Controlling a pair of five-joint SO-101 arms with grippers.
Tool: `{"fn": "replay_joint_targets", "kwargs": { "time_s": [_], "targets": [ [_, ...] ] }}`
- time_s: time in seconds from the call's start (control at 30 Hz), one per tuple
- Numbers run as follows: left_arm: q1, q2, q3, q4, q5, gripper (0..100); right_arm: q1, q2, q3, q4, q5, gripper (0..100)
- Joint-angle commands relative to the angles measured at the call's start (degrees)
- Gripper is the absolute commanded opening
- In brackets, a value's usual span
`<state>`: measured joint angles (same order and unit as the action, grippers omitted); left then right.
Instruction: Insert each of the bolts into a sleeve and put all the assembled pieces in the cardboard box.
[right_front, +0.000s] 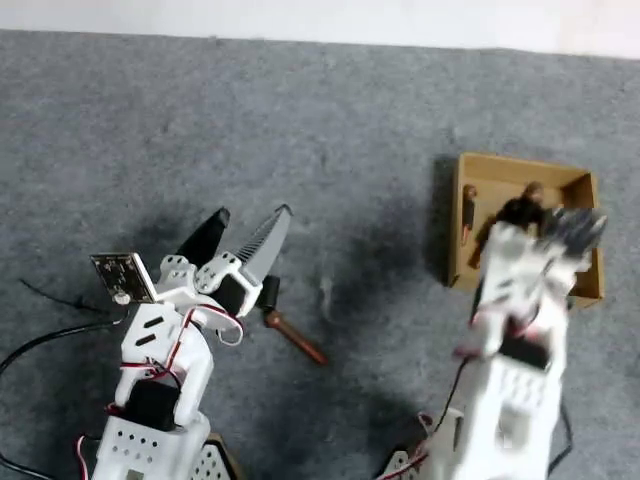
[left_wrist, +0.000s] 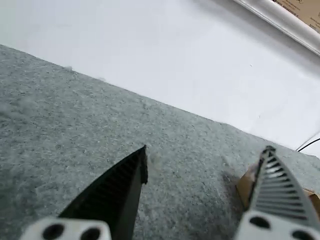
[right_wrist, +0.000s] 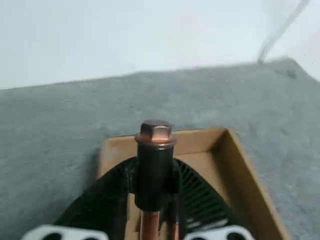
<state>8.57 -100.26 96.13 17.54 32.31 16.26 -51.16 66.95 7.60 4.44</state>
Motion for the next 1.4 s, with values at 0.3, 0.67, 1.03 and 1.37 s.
{"fn": "replay_joint_targets", "kwargs": {
  "time_s": [0.3, 0.67, 1.03, 1.37],
  "targets": [
    [-0.40, -0.48, 1.19, -0.18, -2.20, 33, 8.84, 52.70, -39.08, 7.52, -0.79, 0.5],
    [-0.31, -0.48, 1.19, -0.18, -2.20, 33, 6.37, 57.98, -45.14, 15.60, -0.70, 15.6],
    [-1.63, -0.75, 1.19, -0.18, -2.11, 33, 1.19, 46.55, -40.66, 23.87, -1.23, 23.8],
    [-12.97, -1.01, 0.84, -0.44, -1.85, 33, -25.63, 17.63, -17.98, 28.62, -1.23, 23.8]
  ]
}}
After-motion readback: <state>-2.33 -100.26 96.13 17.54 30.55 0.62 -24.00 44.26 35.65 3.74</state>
